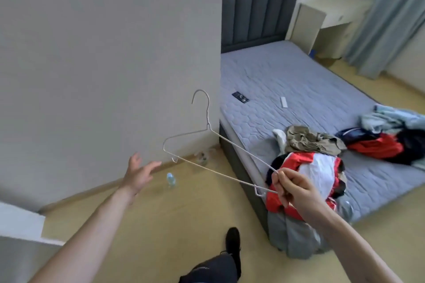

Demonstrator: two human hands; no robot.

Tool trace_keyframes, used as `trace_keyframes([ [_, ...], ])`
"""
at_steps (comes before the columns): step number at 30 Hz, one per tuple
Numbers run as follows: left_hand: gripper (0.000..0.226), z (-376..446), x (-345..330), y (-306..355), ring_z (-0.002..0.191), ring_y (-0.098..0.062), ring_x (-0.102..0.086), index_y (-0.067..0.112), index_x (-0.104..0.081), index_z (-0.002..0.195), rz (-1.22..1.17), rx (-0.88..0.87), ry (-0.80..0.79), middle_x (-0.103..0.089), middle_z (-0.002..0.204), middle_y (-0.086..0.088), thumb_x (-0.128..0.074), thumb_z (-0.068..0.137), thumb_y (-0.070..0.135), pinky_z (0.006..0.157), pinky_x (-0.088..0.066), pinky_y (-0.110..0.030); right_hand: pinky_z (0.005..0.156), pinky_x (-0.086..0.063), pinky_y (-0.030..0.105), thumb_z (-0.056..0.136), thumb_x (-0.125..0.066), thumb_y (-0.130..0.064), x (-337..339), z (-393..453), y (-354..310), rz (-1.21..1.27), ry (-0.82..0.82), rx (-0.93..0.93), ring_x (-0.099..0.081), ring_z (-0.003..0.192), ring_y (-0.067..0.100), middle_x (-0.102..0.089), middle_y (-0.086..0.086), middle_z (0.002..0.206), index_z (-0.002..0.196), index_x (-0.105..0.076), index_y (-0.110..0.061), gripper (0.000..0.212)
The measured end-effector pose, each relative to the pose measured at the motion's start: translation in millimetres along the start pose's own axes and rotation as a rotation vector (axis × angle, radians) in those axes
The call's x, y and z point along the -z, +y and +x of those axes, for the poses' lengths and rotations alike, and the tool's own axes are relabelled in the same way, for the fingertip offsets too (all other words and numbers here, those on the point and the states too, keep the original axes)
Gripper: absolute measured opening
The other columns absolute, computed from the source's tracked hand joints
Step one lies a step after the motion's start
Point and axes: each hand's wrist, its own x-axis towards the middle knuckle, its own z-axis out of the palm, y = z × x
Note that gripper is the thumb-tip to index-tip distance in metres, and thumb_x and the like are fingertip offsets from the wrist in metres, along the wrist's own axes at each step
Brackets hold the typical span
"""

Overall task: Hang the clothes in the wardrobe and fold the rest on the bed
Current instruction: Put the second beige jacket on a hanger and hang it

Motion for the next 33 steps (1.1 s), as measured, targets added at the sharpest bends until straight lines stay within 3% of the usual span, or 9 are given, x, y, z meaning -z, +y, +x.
trace_keyframes([
  [2, 0.097, 18.8, -39.2, 20.6, 0.147, -0.018, -0.037, 0.030, -0.022, 0.161, 0.200, -0.051, -0.003, -0.026, 0.166, 0.007, -0.082, 0.084, 0.035, 0.118, -0.034, -0.040, 0.041, -0.029, 0.019, 0.101, -0.050, -0.029, 35.6, 3.1, -0.6, 0.077, 0.010, -0.060, -0.035, 0.045, 0.016, -0.043, 0.008, 0.064, 0.081, -0.068, -0.014, 0.030],
  [5, 0.060, 44.1, -110.2, 38.7, 0.137, -0.020, -0.049, 0.016, -0.052, 0.147, 0.182, -0.073, -0.171, -0.052, 0.149, -0.005, -0.076, 0.092, 0.019, 0.113, -0.039, -0.038, 0.041, -0.024, 0.018, 0.101, -0.050, -0.027, 88.7, 9.7, -0.2, 0.142, -0.013, -0.161, -0.030, 0.045, 0.012, -0.042, 0.005, 0.063, 0.086, -0.069, -0.010, 0.030],
  [10, 0.003, 67.9, -218.2, 44.1, 0.088, -0.023, -0.054, 0.003, -0.068, 0.093, 0.247, -0.112, -0.237, -0.063, 0.084, -0.008, -0.067, 0.096, 0.003, 0.071, -0.043, -0.030, 0.043, -0.030, 0.017, 0.107, -0.046, -0.026, 178.3, 32.0, 1.7, 0.117, 0.042, -0.298, -0.030, 0.048, 0.012, -0.044, 0.006, 0.068, 0.091, -0.068, -0.008, 0.032],
  [14, 0.030, 79.4, -293.2, 55.7, 0.063, -0.017, -0.040, 0.013, -0.057, 0.066, 0.268, -0.145, -0.166, -0.046, 0.058, 0.005, -0.074, 0.089, 0.022, 0.059, -0.032, -0.029, 0.065, -0.051, 0.022, 0.109, -0.051, -0.022, 250.7, 53.9, 8.7, -0.231, 0.191, -0.340, -0.067, 0.072, 0.019, -0.071, 0.005, 0.086, 0.092, -0.075, -0.018, 0.029],
  [17, 0.042, 77.4, -341.2, 66.7, 0.052, -0.008, -0.028, 0.016, -0.042, 0.057, 0.253, -0.223, -0.193, -0.029, 0.048, 0.010, -0.071, 0.087, 0.017, 0.053, -0.024, -0.028, 0.073, -0.047, 0.012, 0.104, -0.061, -0.030, 281.5, 61.3, 17.3, -0.537, 0.149, -0.396, -0.070, 0.090, 0.000, -0.076, -0.018, 0.096, 0.103, -0.075, -0.035, 0.015],
  [22, 0.044, 71.7, -439.7, 90.3, 0.050, -0.007, -0.025, 0.015, -0.039, 0.054, 0.275, -0.265, -0.297, -0.027, 0.050, 0.010, -0.071, 0.083, 0.021, 0.047, -0.021, -0.024, 0.064, -0.045, 0.030, 0.108, -0.053, -0.030, 325.4, 95.4, 39.7, -0.542, 0.112, -0.447, -0.057, 0.062, 0.023, -0.065, 0.006, 0.071, 0.095, -0.078, -0.034, 0.029],
  [25, 0.039, 78.2, -493.5, 95.5, 0.052, -0.011, -0.034, 0.009, -0.047, 0.059, 0.314, -0.202, -0.219, -0.036, 0.048, 0.009, -0.067, 0.078, 0.037, 0.053, -0.029, -0.029, 0.074, -0.054, 0.043, 0.106, -0.054, -0.033, 367.4, 121.0, 56.1, -0.483, 0.190, -0.431, -0.065, 0.080, 0.040, -0.070, 0.023, 0.091, 0.091, -0.079, -0.026, 0.030],
  [29, 0.009, 77.5, -561.6, 85.2, 0.081, -0.024, -0.061, 0.018, -0.063, 0.085, 0.353, -0.027, -0.188, -0.063, 0.078, 0.007, -0.071, 0.088, 0.016, 0.084, -0.050, -0.038, 0.068, -0.047, 0.040, 0.101, -0.058, -0.047, 441.1, 147.0, 81.8, -0.513, 0.210, -0.411, -0.060, 0.063, 0.025, -0.070, 0.002, 0.071, 0.077, -0.069, -0.014, 0.043],
  [33, 0.037, 70.1, -629.8, 66.5, 0.120, -0.028, -0.060, 0.008, -0.062, 0.125, 0.529, 0.155, -0.165, -0.062, 0.126, -0.011, -0.070, 0.090, 0.019, 0.105, -0.046, -0.035, 0.060, -0.031, 0.035, 0.097, -0.059, -0.054, 522.9, 173.5, 103.7, -0.580, 0.174, -0.374, -0.037, 0.054, 0.009, -0.040, -0.007, 0.057, 0.075, -0.054, -0.002, 0.057],
])
